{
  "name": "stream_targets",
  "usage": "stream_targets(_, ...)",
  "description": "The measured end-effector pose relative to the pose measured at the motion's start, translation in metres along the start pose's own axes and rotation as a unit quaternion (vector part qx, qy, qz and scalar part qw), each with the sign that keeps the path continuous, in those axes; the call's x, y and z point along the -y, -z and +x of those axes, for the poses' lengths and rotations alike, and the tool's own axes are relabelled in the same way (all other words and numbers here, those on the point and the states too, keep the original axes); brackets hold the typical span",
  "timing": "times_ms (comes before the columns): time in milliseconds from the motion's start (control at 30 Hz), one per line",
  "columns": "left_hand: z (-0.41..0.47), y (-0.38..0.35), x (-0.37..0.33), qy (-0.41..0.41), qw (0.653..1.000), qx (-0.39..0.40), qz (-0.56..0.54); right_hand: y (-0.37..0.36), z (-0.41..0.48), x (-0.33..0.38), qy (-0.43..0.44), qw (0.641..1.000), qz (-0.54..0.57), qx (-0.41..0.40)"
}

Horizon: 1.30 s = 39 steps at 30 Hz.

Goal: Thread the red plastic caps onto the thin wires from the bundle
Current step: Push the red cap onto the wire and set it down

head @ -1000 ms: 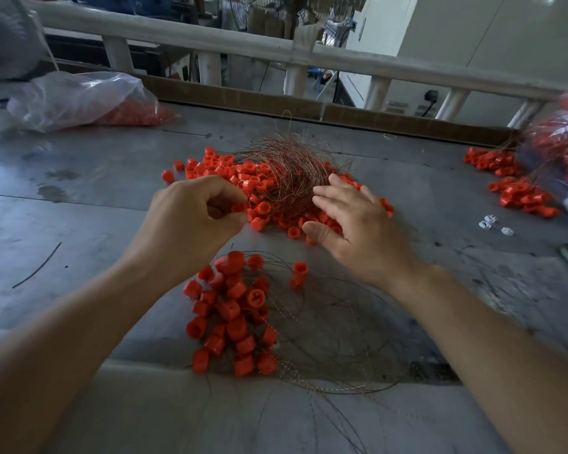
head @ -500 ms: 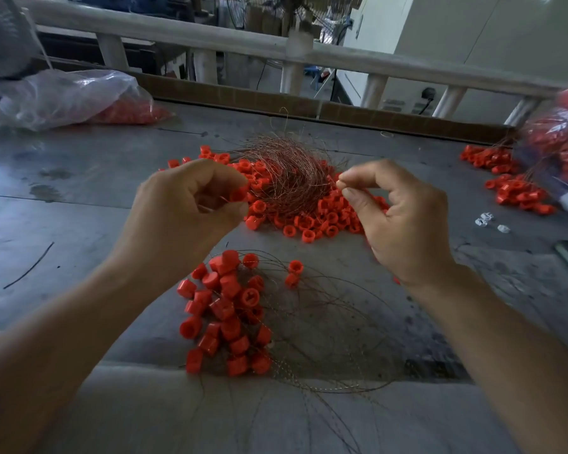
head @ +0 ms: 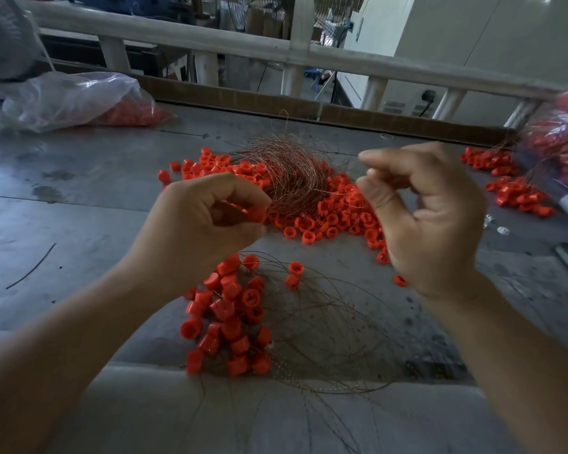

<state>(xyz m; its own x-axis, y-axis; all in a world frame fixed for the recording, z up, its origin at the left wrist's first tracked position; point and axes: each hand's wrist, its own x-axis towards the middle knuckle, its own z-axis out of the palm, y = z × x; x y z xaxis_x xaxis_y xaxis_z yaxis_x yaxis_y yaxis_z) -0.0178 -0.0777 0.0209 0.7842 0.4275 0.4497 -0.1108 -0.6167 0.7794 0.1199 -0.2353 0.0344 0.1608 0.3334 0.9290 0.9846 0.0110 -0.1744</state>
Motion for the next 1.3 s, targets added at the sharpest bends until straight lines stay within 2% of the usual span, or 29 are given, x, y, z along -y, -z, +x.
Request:
stream_targets(200,-0.001,-0.003,-0.002,0.041,0.990,0.040,-0.128,-0.004,-0.003,0.014,0.018,0.997,0.036,0.065)
stream_targets(333,-0.002,-0.003,-0.004,0.040,0.987,0.046,-0.147,-0.003,-0.002,0.011,0.003,0.998,-0.001,0.068)
stream_targets(500,-0.004,-0.003,-0.006,0.013,0.979,0.069,-0.190,-0.002,-0.002,0.011,-0.034,0.995,0.036,0.090)
stream_targets(767,-0.008,-0.005,-0.008,-0.044,0.986,0.122,-0.109,-0.012,-0.009,0.021,0.015,0.985,0.020,0.172)
stream_targets(900,-0.009,0.000,-0.003,-0.047,0.969,0.137,-0.199,-0.010,-0.009,0.010,0.027,0.982,-0.028,0.184)
stream_targets(1100,-0.008,0.003,0.005,-0.053,0.964,0.161,-0.203,-0.002,-0.004,-0.018,-0.107,0.977,-0.075,0.167)
stream_targets(1300,-0.007,0.006,0.007,-0.032,0.961,0.165,-0.217,0.003,-0.002,-0.029,-0.167,0.973,-0.091,0.131)
